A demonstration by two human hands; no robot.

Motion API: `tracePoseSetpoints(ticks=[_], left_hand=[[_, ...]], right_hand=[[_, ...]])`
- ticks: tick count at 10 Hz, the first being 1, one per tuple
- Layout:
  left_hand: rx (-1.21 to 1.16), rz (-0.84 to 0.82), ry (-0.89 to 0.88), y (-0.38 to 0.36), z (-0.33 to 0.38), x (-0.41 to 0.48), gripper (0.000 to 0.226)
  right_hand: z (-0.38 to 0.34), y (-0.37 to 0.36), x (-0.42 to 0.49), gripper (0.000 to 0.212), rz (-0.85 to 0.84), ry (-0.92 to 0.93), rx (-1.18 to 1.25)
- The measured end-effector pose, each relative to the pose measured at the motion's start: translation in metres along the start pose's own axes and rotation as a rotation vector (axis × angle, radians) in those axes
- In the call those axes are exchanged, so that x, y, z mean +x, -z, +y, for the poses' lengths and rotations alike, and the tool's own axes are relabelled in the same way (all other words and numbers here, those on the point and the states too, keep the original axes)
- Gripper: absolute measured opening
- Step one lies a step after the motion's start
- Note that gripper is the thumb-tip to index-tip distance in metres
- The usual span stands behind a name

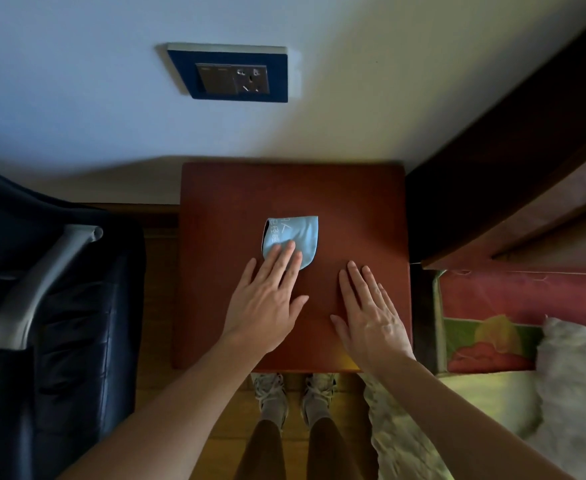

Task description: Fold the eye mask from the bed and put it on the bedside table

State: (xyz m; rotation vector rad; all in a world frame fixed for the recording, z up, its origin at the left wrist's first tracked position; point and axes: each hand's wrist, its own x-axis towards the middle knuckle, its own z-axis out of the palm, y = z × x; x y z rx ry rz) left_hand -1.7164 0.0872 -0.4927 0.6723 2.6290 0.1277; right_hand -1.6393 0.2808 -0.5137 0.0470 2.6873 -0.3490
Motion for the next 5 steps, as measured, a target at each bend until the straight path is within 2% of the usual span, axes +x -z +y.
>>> tracePoseSetpoints(ticks=[2, 4, 5], left_hand=[[-0.051, -0.012, 0.001, 0.006, 0.000, 0.001, 0.071], [-0.073, 0.076, -0.016, 0.055, -0.003, -0.016, 0.066], [-0.028, 0.143, 0.012, 0.105, -0.003, -0.030, 0.062]], right_hand=[[-0.001, 0.002, 0.001, 0.077, -0.021, -0.006, -0.002], [-0.013, 0.063, 0.004, 0.078, -0.178, 0.010, -0.008], [-0.029, 0.115, -0.004, 0.075, -0.079, 0.045, -0.027]])
